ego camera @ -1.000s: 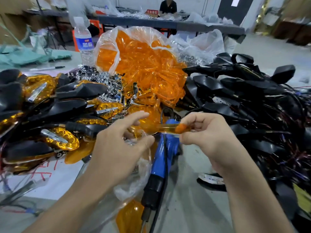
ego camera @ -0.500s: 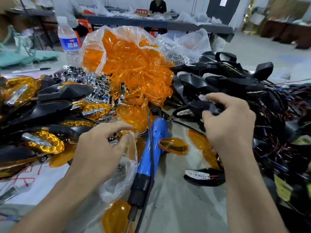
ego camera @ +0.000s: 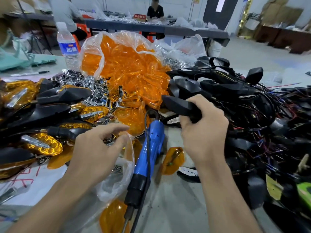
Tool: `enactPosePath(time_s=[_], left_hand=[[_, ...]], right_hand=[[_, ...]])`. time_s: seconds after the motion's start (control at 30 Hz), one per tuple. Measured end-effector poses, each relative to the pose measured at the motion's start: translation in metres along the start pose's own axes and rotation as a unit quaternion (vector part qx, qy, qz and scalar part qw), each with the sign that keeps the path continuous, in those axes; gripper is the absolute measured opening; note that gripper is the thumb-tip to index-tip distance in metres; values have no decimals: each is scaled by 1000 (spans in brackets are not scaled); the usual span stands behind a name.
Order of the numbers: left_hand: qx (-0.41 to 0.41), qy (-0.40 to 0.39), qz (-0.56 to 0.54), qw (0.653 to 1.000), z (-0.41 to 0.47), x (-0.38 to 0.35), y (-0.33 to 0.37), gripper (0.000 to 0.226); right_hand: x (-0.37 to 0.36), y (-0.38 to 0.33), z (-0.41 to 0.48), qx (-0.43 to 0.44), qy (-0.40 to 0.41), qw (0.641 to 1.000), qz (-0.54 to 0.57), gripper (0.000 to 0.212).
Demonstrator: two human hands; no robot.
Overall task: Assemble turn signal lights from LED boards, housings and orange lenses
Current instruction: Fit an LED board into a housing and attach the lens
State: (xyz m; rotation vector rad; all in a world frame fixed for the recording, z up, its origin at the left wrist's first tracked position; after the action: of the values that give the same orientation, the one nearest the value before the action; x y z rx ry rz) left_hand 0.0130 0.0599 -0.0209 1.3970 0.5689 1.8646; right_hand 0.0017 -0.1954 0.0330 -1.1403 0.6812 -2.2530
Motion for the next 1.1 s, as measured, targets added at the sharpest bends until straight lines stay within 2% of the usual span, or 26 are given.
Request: enactPosePath(time_s=[0.07,0.13,0.17,0.2,0.3,0.33,0.43,0.53,0.6,0.67,0.7,0.8,0.9,0.97,1.03,1.1], left_hand=[[-14,-31,-103,994,1,-2,2,22],[-42,-69,-223,972,0,-5,9,24],[-55,-76,-275,957,-1,-5,12,16],[-58,-86,-332,937,-1,-6,14,10],[7,-107,-462,880,-1,-18,5,45],[45,-93,-473,875,-1,-20,-1,45],[109,-70,-454,881,3,-26,-21,29],[125,-76,-445,883,9,-26,-30,32],[128,-64,-439,887,13,-22,-34,40],[121,-60,-432,892,18,-16,-36,43],[119,-63,-433,891,19,-15,-36,44],[114,-97,-456,878,19,-15,-30,43],[96,-115,-429,891,16,-17,-20,33],[81,-121,-394,908,13,-15,-14,31],[64,-141,-363,919,11,-13,-7,32],[46,-172,-350,920,9,-15,0,33]], right_hand=[[-8,-40,-14,87,10,996,-8,19],[-30,-76,-34,161,-35,986,-11,12],[-40,-88,-43,185,-46,981,-18,10],[-48,-96,-48,196,-47,979,-27,12],[-59,-98,-51,168,-49,982,-77,23],[-63,-95,-52,159,-66,981,-93,24],[-74,-87,-56,146,-128,973,-126,23],[-69,-81,-51,117,-142,981,-69,35],[-63,-72,-43,48,-153,986,-55,40],[-61,-54,-35,-17,-204,974,-93,45],[-61,-46,-33,-40,-232,967,-94,40],[-66,-36,-32,-69,-304,950,19,26],[-77,-40,-40,-77,-368,922,94,13],[-80,-42,-41,-69,-371,920,109,26],[-75,-40,-37,-64,-322,937,121,41],[-71,-38,-33,-64,-267,948,162,33]])
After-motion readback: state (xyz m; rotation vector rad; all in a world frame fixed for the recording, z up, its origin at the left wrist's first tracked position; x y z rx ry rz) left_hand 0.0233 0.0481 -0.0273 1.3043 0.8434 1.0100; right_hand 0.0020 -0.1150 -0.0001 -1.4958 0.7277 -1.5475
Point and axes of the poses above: each hand's wrist, its own z-axis towards the middle knuckle, its own x-axis out of the back of the hand, y = z × x, the point moved 6 cm from there along z, towards the middle knuckle, and after that the axes turned 9 degrees about -y, right-handed, at the moved point
